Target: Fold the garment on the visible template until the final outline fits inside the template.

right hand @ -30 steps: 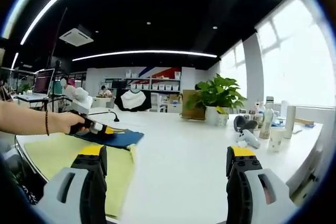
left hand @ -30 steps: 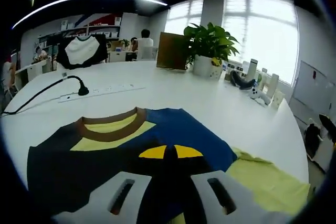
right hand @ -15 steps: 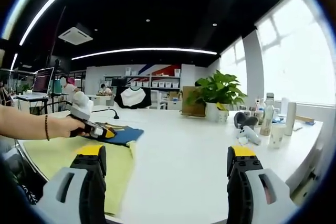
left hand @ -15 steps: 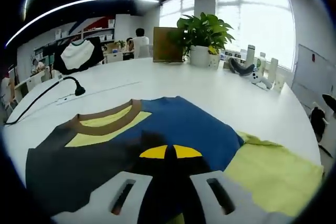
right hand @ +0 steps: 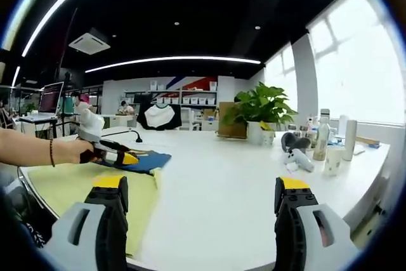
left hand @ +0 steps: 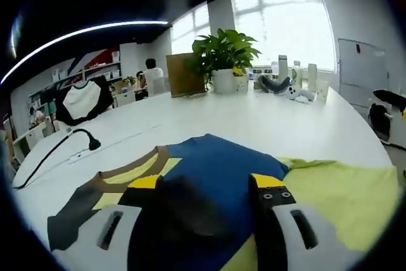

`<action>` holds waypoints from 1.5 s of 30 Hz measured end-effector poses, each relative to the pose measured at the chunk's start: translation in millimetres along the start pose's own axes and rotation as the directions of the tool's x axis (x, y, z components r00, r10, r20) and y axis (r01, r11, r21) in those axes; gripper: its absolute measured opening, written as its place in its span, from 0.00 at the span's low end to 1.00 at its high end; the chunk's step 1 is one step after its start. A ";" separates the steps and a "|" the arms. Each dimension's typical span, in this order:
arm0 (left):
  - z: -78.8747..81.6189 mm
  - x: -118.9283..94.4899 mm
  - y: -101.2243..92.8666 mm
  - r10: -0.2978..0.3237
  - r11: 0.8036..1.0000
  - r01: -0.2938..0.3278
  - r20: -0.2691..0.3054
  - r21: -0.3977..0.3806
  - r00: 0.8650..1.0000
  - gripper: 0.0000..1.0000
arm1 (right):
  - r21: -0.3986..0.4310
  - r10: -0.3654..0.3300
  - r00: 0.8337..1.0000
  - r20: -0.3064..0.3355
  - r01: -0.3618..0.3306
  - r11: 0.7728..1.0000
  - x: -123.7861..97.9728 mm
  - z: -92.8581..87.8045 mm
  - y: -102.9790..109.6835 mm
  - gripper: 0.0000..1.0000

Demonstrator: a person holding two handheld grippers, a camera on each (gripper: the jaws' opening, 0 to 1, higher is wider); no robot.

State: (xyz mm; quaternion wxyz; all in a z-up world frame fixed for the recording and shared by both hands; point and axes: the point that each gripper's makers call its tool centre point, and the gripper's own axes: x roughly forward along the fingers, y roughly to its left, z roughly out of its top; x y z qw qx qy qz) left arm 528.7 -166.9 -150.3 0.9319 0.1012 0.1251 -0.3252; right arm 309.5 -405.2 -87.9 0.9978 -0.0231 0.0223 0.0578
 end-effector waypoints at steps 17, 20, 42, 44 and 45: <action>3.5 -36.8 17.5 -0.096 0.921 0.067 -0.059 -0.384 0.994 0.64 | 0.001 0.004 1.000 -0.003 -0.004 1.000 -1.5 0.8 -0.7 0.99; -2.0 -37.8 13.2 -0.139 0.880 0.085 -0.082 -0.467 0.987 0.55 | 0.005 0.002 1.000 0.000 -0.002 1.000 -2.8 1.7 -2.2 0.99; -5.8 -47.7 -4.8 -0.292 0.772 0.071 -0.252 -0.632 0.923 0.30 | 0.015 -0.008 1.000 0.011 0.008 1.000 -7.1 6.2 -7.6 0.99; -6.1 -47.2 -4.9 -0.273 0.781 0.048 -0.271 -0.623 0.923 0.31 | 0.016 -0.007 1.000 0.011 0.007 1.000 -7.2 6.3 -7.5 0.99; -7.1 -45.6 -3.6 -0.268 0.778 0.038 -0.277 -0.627 0.923 0.32 | 0.016 -0.007 1.000 0.011 0.007 1.000 -7.3 6.4 -7.5 0.99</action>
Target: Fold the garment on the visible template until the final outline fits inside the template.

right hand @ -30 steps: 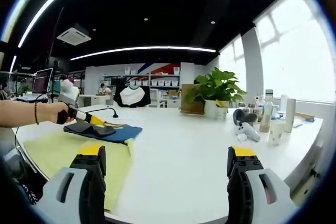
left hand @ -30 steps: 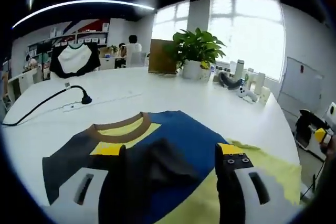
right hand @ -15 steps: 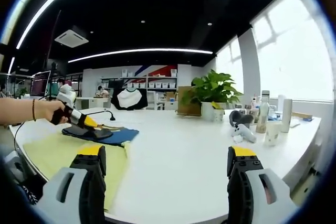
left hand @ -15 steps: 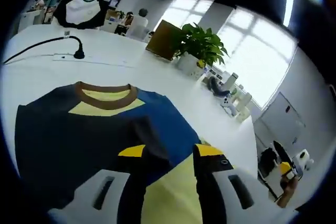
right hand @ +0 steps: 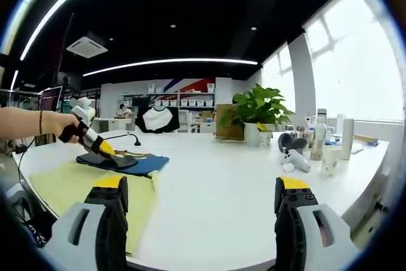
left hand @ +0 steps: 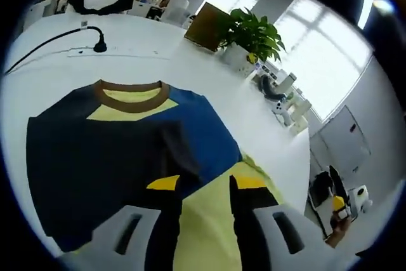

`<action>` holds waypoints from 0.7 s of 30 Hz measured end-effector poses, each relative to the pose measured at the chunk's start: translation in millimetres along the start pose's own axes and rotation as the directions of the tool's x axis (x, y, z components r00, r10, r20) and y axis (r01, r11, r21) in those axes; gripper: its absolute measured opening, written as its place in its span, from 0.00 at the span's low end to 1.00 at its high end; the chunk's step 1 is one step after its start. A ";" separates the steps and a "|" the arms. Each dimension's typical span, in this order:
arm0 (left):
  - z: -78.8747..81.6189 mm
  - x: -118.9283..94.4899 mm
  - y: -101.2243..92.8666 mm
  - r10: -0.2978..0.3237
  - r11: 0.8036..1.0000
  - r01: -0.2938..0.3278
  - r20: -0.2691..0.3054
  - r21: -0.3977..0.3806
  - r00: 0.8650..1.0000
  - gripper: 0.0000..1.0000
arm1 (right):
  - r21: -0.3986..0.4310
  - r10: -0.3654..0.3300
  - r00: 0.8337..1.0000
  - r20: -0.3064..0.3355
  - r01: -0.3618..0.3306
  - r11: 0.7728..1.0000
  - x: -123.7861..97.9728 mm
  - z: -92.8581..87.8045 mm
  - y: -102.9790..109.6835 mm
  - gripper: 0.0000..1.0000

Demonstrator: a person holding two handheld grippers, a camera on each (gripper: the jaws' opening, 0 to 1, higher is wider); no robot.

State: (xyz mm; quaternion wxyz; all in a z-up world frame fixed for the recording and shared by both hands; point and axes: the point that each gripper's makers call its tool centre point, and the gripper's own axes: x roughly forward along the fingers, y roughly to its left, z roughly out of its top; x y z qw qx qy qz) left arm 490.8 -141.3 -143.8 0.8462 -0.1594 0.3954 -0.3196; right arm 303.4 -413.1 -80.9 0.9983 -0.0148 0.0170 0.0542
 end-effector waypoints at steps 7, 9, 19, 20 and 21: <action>-12.4 13.4 1.2 0.020 0.995 -0.023 -0.030 -0.101 0.999 0.32 | 0.009 -0.005 1.000 0.008 0.005 1.000 -1.1 2.1 -1.5 0.99; -15.8 18.4 -1.4 0.022 0.995 -0.025 -0.036 -0.101 0.999 0.27 | 0.010 -0.002 1.000 0.006 0.002 1.000 -0.9 1.7 -1.3 0.99; -10.9 18.4 -8.4 0.030 0.993 -0.032 -0.017 -0.116 0.999 0.03 | 0.015 -0.003 1.000 0.003 0.003 1.000 -1.2 -0.2 -2.4 0.99; -9.0 17.3 -11.4 0.026 0.993 -0.028 -0.013 -0.116 1.000 0.03 | 0.013 -0.003 1.000 0.000 0.003 1.000 -1.3 -1.2 -2.3 0.99; -4.9 16.6 -15.0 0.022 0.993 -0.023 -0.010 -0.112 1.000 0.03 | 0.014 -0.004 1.000 -0.003 0.004 1.000 -1.2 -2.1 -2.2 0.99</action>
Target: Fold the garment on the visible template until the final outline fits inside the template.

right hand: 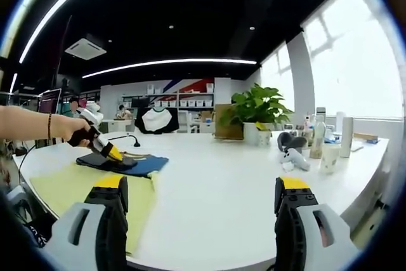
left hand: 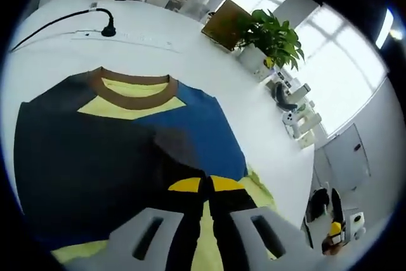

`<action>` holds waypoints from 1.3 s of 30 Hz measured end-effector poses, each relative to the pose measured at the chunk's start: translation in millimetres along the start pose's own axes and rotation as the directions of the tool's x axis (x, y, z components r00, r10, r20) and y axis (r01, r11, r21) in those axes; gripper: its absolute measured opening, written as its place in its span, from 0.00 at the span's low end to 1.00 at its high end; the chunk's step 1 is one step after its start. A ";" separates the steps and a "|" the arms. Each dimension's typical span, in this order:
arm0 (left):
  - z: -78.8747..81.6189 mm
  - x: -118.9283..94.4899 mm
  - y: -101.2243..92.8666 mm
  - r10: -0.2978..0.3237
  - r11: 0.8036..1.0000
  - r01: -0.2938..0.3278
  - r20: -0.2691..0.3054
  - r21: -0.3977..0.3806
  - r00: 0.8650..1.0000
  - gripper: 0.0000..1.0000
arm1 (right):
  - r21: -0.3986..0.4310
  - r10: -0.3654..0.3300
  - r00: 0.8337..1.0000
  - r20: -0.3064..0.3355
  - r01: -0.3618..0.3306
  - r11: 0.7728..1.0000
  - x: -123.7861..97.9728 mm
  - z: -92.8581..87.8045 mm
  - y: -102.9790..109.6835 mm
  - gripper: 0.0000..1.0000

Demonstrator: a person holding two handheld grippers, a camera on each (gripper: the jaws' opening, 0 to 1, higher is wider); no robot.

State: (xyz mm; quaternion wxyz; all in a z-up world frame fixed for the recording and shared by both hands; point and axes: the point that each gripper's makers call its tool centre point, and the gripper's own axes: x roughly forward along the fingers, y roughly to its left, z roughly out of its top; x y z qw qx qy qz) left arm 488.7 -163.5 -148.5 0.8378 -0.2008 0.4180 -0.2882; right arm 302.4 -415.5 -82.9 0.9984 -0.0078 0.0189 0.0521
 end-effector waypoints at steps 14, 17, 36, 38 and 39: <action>4.3 26.1 -14.6 0.098 0.941 -0.073 -0.060 0.331 0.993 0.03 | -0.001 -0.004 1.000 -0.013 0.004 1.000 0.8 -2.9 -0.8 0.99; -0.3 33.4 -17.3 0.113 0.911 -0.076 -0.069 0.404 0.991 0.03 | -0.003 -0.005 1.000 -0.007 0.005 1.000 -0.2 -0.9 -0.7 0.99; -6.9 63.5 -26.6 0.070 0.812 -0.021 -0.061 0.583 0.996 0.05 | 0.006 -0.008 1.000 -0.025 0.008 1.000 2.5 -6.9 -3.2 0.99; -8.7 66.1 -27.3 0.066 0.814 -0.017 -0.062 0.580 0.996 0.05 | 0.007 -0.010 1.000 -0.027 0.010 1.000 3.0 -8.1 -4.0 0.99; -9.1 67.3 -27.5 0.064 0.816 -0.017 -0.061 0.578 0.996 0.04 | 0.008 -0.011 0.999 -0.030 0.011 1.000 3.3 -9.3 -4.1 0.99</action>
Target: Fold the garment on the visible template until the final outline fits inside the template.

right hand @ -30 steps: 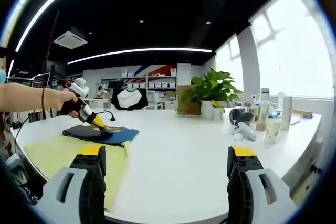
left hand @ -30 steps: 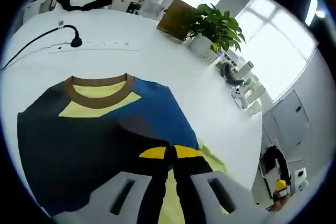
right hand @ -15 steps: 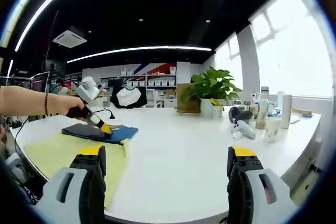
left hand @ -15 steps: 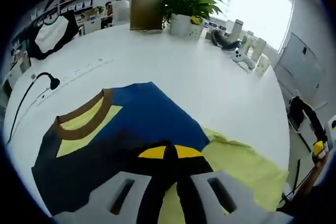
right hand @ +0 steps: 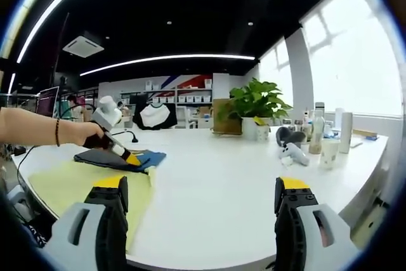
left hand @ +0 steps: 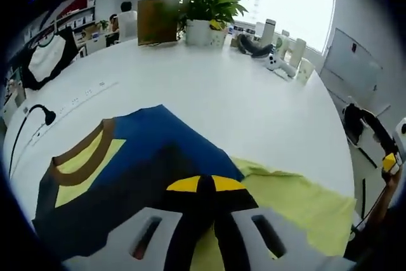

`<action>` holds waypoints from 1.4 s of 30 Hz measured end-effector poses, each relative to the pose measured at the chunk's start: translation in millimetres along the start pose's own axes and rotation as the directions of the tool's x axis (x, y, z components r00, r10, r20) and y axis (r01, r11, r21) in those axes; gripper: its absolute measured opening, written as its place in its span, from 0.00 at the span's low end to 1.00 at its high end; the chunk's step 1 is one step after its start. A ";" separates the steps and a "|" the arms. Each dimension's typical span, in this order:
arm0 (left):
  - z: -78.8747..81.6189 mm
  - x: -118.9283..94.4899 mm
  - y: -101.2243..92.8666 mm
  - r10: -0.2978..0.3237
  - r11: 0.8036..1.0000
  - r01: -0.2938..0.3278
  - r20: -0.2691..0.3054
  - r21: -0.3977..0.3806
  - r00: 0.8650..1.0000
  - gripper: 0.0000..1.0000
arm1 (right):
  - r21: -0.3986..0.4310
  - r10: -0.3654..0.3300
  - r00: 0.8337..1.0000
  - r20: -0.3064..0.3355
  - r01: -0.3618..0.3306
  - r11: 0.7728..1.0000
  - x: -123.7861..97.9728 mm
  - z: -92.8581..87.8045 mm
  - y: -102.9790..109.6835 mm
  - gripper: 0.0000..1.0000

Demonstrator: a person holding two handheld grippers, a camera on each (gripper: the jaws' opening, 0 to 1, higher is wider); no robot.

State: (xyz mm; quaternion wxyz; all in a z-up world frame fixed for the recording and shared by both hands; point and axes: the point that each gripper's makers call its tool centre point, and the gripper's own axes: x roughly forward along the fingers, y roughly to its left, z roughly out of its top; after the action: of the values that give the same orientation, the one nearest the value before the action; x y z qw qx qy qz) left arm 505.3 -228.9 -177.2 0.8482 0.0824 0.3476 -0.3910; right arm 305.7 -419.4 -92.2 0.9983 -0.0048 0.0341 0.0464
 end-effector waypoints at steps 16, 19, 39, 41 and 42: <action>10.8 -0.9 -19.0 -0.172 0.939 0.218 0.185 -0.266 0.967 0.04 | -0.001 0.006 1.000 -0.014 -0.006 1.000 1.8 -4.3 1.4 0.99; 19.6 -11.1 -24.5 -0.219 0.911 0.295 0.269 -0.288 0.938 0.05 | 0.031 -0.001 0.999 0.047 -0.001 1.000 -1.2 7.3 -0.3 0.99; 46.3 -155.7 17.9 -0.008 1.000 0.018 0.616 -0.011 0.787 0.15 | -0.060 0.072 0.992 0.106 -0.066 0.996 4.1 19.7 26.8 0.99; 41.7 -162.6 13.4 -0.018 0.999 0.042 0.630 -0.023 0.776 0.16 | -0.090 0.068 0.995 0.069 -0.062 0.994 4.9 15.5 28.7 0.99; 38.8 -165.7 12.3 -0.020 0.998 0.056 0.632 -0.037 0.774 0.16 | -0.082 0.070 0.995 0.073 -0.064 0.995 5.3 15.6 29.2 0.99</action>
State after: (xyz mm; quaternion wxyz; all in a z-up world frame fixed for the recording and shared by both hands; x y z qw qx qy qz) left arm 459.6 -136.1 -41.6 0.9095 -0.0835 0.0551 -0.4034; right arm 309.3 -389.6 -77.2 0.9958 -0.0414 -0.0053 0.0812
